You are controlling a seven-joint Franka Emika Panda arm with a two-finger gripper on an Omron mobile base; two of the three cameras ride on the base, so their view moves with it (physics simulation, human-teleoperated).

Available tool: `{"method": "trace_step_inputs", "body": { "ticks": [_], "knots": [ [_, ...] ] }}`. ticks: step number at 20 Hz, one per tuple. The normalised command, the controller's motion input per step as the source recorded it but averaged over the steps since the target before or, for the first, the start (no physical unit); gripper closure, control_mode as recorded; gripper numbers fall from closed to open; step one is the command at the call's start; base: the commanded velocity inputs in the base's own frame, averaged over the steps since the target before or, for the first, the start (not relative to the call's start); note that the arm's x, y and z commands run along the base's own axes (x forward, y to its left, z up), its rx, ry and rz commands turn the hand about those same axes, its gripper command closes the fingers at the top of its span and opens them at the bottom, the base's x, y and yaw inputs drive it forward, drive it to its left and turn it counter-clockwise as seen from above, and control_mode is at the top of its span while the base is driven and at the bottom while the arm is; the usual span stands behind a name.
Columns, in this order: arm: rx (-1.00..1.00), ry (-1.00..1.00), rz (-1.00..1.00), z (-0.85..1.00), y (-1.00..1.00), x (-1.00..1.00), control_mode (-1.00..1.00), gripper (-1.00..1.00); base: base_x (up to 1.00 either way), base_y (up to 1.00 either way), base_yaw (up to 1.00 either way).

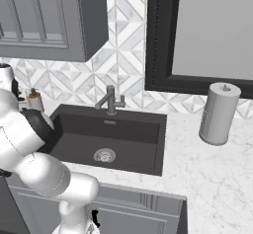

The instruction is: Pick the pan and sponge and place them into the sink. Then turn on the water.

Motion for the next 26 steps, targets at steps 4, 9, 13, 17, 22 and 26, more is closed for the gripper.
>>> {"method": "trace_step_inputs", "body": {
  "ticks": [4, 9, 13, 17, 22, 26],
  "knots": [
    [-0.02, 0.06, -0.11, -0.09, 0.54, 0.0, -1.0, -1.0, 0.0, 0.0, 0.0],
    [-0.06, 0.07, -0.13, -0.25, 0.35, 0.0, -1.0, -1.0, 0.0, 0.0, 0.0],
    [-0.04, 0.04, -0.11, -0.32, 0.06, 0.0, -1.0, -1.0, 0.0, 0.0, 0.0],
    [-0.04, 0.04, -0.08, -0.4, 0.0, 0.0, -1.0, -1.0, 0.0, 0.0, 0.0],
    [-0.02, 0.0, -0.05, -0.48, 0.08, 0.0, -1.0, -1.0, 0.0, 0.0, 0.0],
    [-0.01, 0.0, -0.01, -0.48, 0.13, 0.0, -1.0, -1.0, 0.0, 0.0, 0.0]
  ]
}}
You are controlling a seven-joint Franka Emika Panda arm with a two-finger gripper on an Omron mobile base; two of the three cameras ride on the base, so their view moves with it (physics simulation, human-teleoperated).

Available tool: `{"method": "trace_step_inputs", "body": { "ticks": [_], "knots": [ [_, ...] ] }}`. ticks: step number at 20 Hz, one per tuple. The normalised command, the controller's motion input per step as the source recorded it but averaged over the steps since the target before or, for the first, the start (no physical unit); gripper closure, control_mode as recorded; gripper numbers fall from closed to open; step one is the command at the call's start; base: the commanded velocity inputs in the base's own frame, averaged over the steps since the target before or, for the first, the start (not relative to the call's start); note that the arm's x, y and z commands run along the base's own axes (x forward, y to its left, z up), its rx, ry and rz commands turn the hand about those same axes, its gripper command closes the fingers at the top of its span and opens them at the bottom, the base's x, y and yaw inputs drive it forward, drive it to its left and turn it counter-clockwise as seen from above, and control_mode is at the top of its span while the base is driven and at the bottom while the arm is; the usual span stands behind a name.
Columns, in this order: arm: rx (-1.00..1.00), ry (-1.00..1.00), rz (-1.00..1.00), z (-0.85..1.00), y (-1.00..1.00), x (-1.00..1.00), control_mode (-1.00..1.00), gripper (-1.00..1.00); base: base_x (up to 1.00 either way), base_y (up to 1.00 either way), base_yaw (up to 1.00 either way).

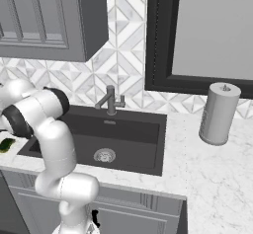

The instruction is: Pick the pan and sponge and place them into the sink. Then turn on the water.

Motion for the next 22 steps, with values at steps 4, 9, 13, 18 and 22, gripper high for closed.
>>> {"method": "trace_step_inputs", "body": {
  "ticks": [4, 9, 13, 18, 22],
  "knots": [
    [0.0, 0.02, 0.0, -0.37, 0.03, 0.0, -1.0, -1.0, 0.0, 0.0, 0.0],
    [0.0, 0.02, 0.0, -0.39, 0.03, 0.0, -1.0, -1.0, 0.0, 0.0, 0.0],
    [0.0, 0.0, 0.0, -0.38, 0.1, 0.0, -1.0, -1.0, 0.0, 0.0, 0.0],
    [0.0, 0.0, 0.0, -0.36, 0.14, 0.0, -1.0, -1.0, 0.0, 0.0, 0.0],
    [0.0, 0.0, 0.0, -0.34, 0.11, 0.0, -1.0, -1.0, 0.0, 0.0, 0.0]
  ]
}}
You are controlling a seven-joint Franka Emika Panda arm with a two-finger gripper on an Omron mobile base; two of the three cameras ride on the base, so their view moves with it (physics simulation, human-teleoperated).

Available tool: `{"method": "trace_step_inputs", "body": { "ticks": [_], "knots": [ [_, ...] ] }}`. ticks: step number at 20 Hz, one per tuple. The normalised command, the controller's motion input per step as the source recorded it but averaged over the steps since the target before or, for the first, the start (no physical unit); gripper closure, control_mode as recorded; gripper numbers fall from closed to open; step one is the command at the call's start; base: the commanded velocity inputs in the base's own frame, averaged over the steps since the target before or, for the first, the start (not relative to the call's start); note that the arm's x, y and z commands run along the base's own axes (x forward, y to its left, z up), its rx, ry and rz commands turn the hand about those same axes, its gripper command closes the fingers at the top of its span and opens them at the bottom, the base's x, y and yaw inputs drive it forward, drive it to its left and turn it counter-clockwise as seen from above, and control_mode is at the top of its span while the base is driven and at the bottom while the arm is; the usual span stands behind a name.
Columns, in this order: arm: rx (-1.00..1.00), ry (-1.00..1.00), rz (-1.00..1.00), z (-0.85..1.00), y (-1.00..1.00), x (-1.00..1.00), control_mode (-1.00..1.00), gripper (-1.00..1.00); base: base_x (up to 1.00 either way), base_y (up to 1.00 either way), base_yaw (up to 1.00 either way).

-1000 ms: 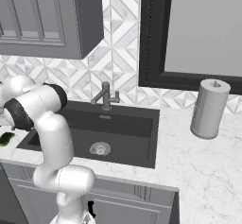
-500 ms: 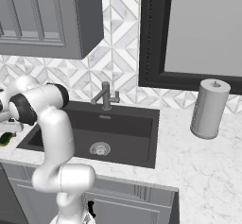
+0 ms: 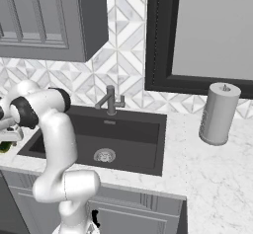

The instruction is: Pick the pan and sponge and place them into the sink. Then turn on the water.

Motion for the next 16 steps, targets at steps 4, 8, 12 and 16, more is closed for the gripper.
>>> {"method": "trace_step_inputs", "body": {
  "ticks": [4, 8, 12, 16],
  "knots": [
    [0.0, 0.0, 0.0, -0.06, 0.01, 0.0, -1.0, 1.0, 0.0, 0.0, 0.0],
    [0.0, 0.0, 0.0, -0.32, -0.01, -0.02, -1.0, 1.0, 0.0, 0.0, 0.0],
    [0.02, 0.0, 0.0, -0.3, -0.23, -0.37, -1.0, 1.0, 0.0, 0.0, 0.0],
    [0.04, 0.0, -0.11, 0.12, -0.88, -0.26, -1.0, 1.0, 0.0, 0.0, 0.0]
  ]
}}
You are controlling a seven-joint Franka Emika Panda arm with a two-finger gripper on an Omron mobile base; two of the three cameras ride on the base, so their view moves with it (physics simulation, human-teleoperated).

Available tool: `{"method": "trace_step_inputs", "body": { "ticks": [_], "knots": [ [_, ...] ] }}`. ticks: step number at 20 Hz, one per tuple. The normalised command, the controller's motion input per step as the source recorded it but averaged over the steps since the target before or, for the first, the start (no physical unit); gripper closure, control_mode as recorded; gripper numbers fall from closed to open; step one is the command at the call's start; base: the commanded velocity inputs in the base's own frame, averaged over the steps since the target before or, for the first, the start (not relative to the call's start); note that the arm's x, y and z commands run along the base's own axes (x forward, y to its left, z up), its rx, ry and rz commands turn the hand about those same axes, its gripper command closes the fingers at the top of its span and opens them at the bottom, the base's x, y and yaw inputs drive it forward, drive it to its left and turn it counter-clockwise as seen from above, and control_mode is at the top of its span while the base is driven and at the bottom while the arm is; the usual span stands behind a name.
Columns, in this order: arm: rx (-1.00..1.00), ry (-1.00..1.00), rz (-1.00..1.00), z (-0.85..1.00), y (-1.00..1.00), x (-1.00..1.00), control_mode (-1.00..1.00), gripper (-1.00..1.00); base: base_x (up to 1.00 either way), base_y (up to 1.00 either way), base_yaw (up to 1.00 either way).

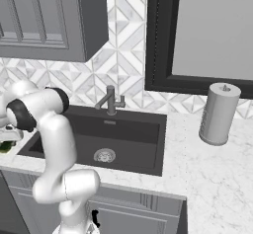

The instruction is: Pick the pan and sponge and place them into the sink. Then turn on the water.

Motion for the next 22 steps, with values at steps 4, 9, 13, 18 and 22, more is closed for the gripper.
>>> {"method": "trace_step_inputs", "body": {
  "ticks": [4, 9, 13, 18, 22],
  "knots": [
    [0.06, 0.0, -0.06, 0.35, -1.0, -0.14, -1.0, 1.0, 0.0, 0.0, 0.0],
    [0.1, 0.0, -0.09, 0.03, -1.0, 0.29, -1.0, 1.0, 0.0, 0.0, 0.0],
    [0.1, 0.0, -0.09, 0.0, -1.0, 0.54, -1.0, 1.0, 0.0, 0.0, 0.0],
    [0.02, 0.19, -0.09, 0.0, -1.0, 0.66, -1.0, 1.0, 0.0, 0.0, 0.0],
    [0.0, 0.2, -0.06, -0.21, -0.86, 0.44, -1.0, 1.0, 0.0, 0.0, 0.0]
  ]
}}
